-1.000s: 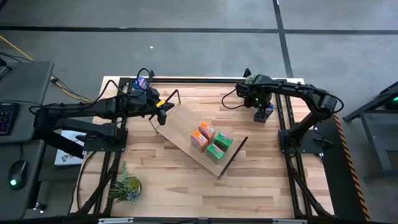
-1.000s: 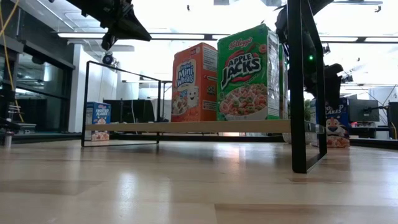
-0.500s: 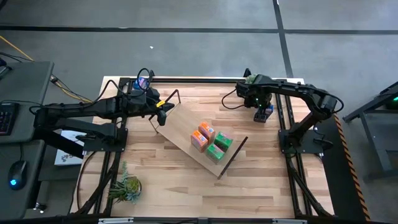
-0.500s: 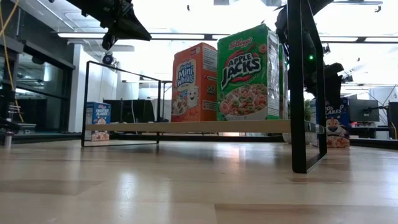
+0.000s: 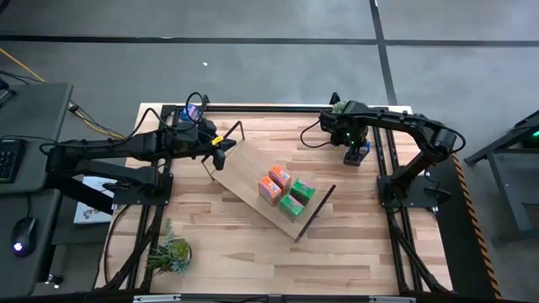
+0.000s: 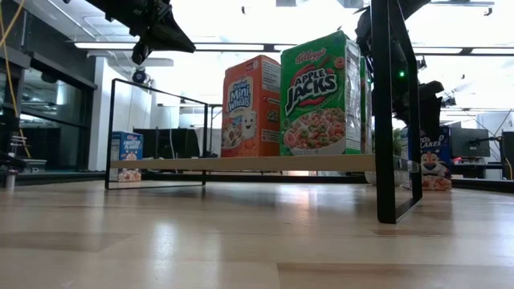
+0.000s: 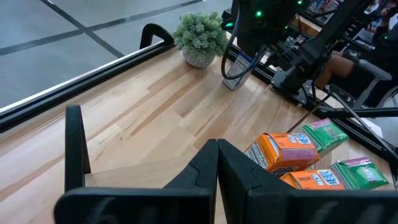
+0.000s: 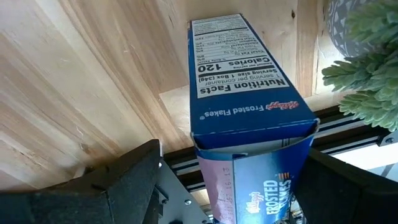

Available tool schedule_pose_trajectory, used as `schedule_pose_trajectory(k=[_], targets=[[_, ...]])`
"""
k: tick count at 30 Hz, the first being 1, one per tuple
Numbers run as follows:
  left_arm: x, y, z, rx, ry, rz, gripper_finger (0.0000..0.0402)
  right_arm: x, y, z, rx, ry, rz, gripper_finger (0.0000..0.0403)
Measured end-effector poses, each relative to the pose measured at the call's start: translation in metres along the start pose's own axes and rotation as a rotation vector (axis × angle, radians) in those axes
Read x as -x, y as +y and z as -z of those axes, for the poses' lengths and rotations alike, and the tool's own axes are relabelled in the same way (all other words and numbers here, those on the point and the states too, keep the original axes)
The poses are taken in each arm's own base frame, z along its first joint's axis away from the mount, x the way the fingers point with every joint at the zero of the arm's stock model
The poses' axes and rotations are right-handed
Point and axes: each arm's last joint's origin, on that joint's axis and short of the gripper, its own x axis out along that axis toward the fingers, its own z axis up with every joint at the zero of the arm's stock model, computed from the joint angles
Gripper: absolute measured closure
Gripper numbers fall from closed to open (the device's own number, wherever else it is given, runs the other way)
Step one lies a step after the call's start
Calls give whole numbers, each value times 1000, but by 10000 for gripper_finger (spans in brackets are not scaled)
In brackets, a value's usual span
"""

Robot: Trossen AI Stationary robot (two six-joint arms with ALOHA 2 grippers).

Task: Stack cereal on shelf
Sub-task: Put the right blue cereal box on the shelf

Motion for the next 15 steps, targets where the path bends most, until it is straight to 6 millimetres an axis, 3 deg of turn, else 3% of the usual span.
schedule_pose_trajectory(k=[9, 15], targets=[[6, 0, -3, -19, -24, 12, 401, 0, 0, 2, -12, 22, -6, 88], [17, 1, -6, -11, -56, 27, 401, 0, 0, 2, -35, 20, 9, 137]])
